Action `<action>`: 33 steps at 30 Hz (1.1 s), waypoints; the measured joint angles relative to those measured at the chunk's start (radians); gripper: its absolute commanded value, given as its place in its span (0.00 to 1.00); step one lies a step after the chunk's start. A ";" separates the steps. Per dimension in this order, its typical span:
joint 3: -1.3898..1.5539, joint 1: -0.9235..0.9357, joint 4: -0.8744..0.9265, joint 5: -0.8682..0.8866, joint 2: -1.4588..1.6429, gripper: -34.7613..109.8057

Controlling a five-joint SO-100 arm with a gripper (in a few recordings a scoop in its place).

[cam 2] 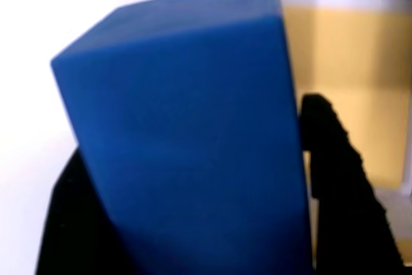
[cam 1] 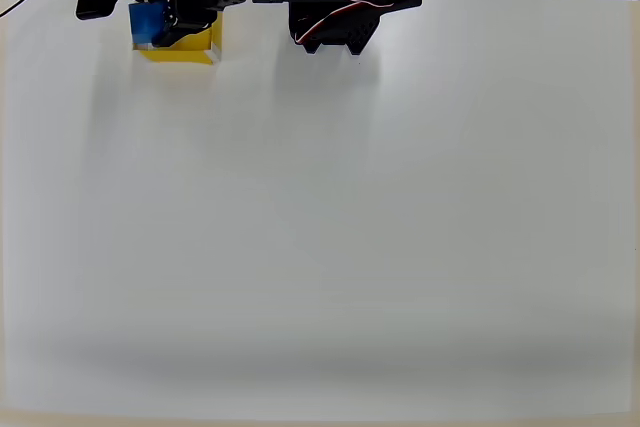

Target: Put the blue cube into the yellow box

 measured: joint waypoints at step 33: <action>0.225 0.118 -0.115 0.071 0.023 0.35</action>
